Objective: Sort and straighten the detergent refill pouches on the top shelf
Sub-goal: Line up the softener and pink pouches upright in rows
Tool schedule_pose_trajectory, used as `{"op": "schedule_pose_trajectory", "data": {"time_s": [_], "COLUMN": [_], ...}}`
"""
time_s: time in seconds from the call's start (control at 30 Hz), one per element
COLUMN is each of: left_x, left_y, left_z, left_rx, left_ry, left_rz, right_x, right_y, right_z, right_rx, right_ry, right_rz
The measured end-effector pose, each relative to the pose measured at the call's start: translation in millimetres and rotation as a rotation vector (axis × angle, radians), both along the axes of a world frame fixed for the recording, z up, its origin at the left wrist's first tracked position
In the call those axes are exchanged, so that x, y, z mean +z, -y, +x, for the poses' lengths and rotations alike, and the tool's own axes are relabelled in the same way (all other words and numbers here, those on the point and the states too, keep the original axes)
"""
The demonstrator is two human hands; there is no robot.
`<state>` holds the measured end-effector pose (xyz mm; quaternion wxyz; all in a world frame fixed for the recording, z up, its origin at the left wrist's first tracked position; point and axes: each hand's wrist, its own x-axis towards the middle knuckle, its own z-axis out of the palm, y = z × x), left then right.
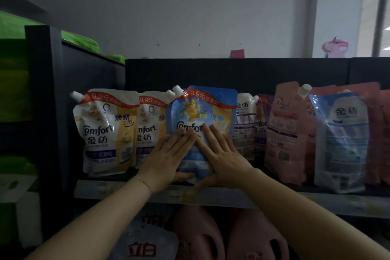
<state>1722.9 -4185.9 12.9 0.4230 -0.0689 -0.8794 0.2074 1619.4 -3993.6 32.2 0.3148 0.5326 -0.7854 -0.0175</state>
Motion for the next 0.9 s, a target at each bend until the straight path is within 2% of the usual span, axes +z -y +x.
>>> {"op": "schedule_pose_trajectory", "data": {"time_s": [0.37, 0.6, 0.9], "left_x": [11, 0, 1], "left_y": [33, 52, 55], "left_z": [-29, -52, -56], "left_rx": [-0.007, 0.009, 0.081], "left_ry": [0.076, 0.006, 0.091], "left_rz": [-0.172, -0.197, -0.167], "right_x": [3, -11, -13], "right_y": [16, 42, 48], "right_z": [-26, -47, -53], "right_rx": [0.046, -0.009, -0.080], "right_ry": [0.073, -0.072, -0.016], "right_rz": [0.006, -0.077, 0.004]}}
